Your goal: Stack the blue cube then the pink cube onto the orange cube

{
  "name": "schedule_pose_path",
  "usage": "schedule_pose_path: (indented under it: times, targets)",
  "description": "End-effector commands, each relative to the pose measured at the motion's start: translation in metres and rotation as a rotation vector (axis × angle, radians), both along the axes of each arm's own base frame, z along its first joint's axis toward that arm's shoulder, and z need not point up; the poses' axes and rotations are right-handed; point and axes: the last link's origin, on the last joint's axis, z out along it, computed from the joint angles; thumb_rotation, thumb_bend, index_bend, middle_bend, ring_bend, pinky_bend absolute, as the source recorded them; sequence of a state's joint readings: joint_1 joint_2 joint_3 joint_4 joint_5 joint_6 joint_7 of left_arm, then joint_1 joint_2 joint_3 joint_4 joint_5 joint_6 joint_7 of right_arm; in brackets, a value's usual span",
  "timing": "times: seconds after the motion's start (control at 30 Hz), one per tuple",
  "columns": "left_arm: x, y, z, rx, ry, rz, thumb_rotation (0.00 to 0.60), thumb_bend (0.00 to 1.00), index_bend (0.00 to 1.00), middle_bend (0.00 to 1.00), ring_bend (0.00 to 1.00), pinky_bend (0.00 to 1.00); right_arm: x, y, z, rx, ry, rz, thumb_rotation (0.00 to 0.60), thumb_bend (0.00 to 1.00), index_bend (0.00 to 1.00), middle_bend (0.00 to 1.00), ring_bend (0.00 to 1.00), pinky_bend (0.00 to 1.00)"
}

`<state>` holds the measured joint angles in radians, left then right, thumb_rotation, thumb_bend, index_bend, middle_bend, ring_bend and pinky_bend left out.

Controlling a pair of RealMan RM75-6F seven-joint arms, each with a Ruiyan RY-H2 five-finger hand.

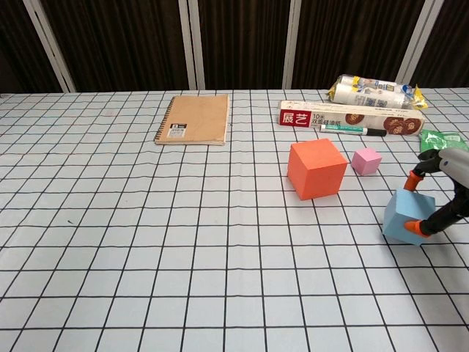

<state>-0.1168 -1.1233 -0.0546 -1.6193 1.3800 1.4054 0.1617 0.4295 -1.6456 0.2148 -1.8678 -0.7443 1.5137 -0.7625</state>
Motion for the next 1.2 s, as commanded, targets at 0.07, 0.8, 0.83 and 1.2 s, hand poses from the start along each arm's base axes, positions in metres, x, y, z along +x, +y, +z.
schedule_pose_path:
  times: [0.07,0.8,0.83,1.2]
  targets:
    - [0.0,-0.001,0.001,0.004,-0.002,-0.001,0.6,0.11,0.05,0.0,0.0,0.0,0.005,-0.007,0.018,-0.009,0.11,0.097,0.6,0.36,0.43,0.0,0.0,0.0]
    - [0.003,0.0,0.0,0.022,0.014,-0.023,0.6,0.11,0.05,0.0,0.0,0.0,-0.01,-0.069,0.097,0.129,0.241,0.568,0.6,0.45,0.48,0.0,0.0,0.0]
    - [0.004,0.001,-0.001,0.024,0.014,-0.029,0.6,0.11,0.05,0.0,0.0,0.0,-0.009,-0.072,0.099,0.143,0.227,0.58,0.6,0.45,0.48,0.0,0.0,0.0]
    - [0.01,0.004,0.002,0.068,0.002,-0.148,0.6,0.11,0.05,0.0,0.0,0.0,0.025,-0.112,0.097,0.306,0.32,0.774,0.6,0.5,0.49,0.0,0.0,0.0]
